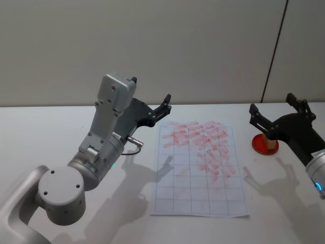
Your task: Use the one hand to pick up the stamp and affix it onto the A4 paper.
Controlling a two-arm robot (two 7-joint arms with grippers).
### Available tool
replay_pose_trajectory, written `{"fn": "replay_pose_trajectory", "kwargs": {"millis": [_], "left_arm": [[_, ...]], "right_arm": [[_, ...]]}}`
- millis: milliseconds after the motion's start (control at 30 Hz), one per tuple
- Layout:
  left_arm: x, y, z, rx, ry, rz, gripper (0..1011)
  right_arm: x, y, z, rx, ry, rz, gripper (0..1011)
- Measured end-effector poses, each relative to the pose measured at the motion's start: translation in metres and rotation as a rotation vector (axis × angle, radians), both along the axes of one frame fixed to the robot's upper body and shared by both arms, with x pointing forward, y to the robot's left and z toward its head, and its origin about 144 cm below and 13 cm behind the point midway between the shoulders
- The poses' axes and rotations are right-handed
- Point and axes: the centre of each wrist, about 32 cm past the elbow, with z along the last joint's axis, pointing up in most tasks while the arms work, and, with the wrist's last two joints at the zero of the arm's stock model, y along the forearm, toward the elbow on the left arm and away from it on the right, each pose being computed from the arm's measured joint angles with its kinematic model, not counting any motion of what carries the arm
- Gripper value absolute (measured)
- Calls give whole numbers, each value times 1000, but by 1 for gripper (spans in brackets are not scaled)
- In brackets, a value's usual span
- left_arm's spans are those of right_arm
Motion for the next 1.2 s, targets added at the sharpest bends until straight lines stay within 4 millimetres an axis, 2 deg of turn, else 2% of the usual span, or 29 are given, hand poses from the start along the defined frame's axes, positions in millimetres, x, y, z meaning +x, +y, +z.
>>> {"fn": "replay_pose_trajectory", "kwargs": {"millis": [767, 1200], "left_arm": [[0, 0, 0, 0, 0, 0, 1001], [0, 0, 0, 0, 0, 0, 1001]], "right_arm": [[0, 1, 0, -2, 8, -12, 1001], [6, 1, 0, -38, 106, -107, 1001]]}}
